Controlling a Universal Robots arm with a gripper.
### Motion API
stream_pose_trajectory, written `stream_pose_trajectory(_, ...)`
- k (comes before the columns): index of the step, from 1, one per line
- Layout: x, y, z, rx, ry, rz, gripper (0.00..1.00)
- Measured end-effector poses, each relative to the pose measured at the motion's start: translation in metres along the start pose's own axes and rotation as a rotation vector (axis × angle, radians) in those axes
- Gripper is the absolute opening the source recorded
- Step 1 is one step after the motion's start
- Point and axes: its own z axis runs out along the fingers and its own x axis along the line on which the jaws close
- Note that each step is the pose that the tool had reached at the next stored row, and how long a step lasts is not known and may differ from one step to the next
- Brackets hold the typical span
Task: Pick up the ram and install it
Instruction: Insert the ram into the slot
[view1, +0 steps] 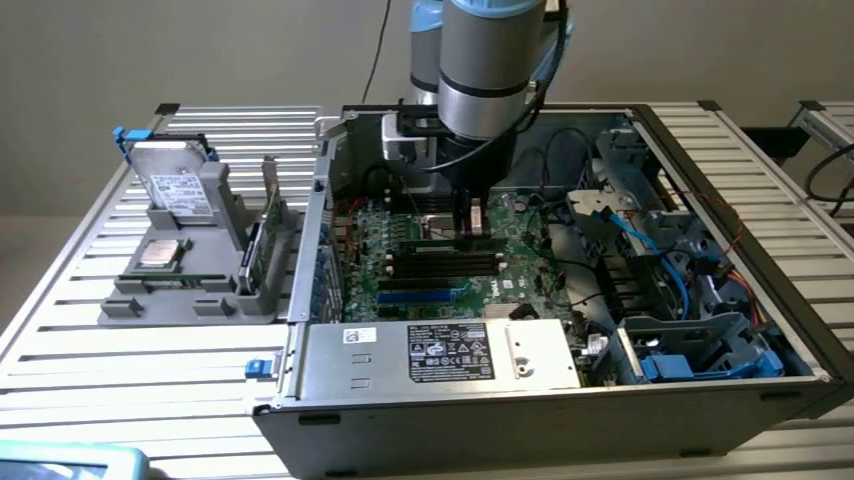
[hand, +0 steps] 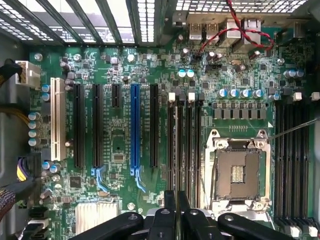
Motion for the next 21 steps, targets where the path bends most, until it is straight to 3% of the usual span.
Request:
stream_pose_trajectory(6, 0.000, 0.0033, 0.0105, -0.0005, -0.0003, -0.011, 0.14)
stream_pose_trajectory(11, 0.000, 0.0035, 0.0115, -0.0012, -0.0004, -0.022, 0.14)
stream_pose_trajectory(21, -0.002, 0.0051, 0.0210, 0.0007, -0.0028, 0.015, 0.14)
